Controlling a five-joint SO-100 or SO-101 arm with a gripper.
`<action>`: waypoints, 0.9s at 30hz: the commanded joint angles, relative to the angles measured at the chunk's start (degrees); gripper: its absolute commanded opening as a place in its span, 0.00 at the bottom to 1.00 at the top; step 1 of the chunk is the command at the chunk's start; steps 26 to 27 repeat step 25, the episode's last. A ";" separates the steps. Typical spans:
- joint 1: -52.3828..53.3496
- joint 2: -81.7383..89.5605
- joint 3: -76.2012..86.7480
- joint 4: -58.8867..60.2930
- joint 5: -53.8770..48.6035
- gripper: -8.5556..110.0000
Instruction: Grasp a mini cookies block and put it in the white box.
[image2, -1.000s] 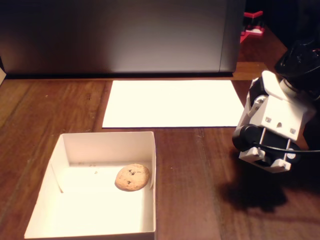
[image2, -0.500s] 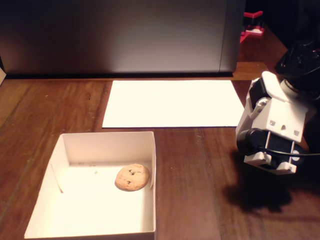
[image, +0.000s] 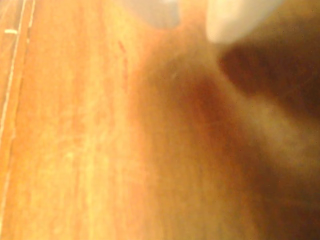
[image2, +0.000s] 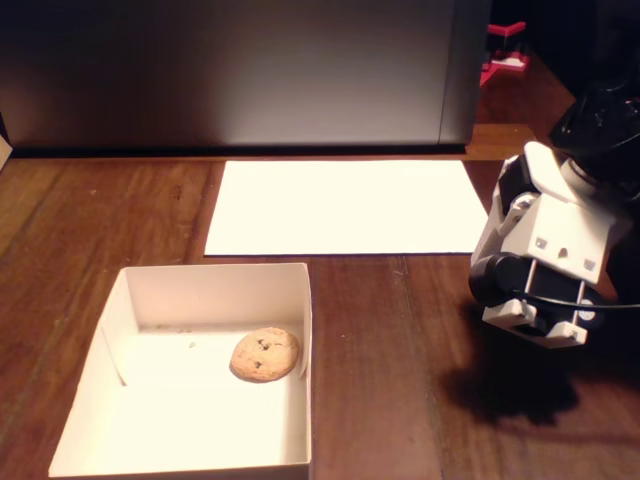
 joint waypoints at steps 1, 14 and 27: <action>-0.35 4.31 -0.26 1.58 0.35 0.07; -1.58 4.31 -0.44 2.29 -3.43 0.07; -1.67 4.31 -0.44 2.29 -2.90 0.07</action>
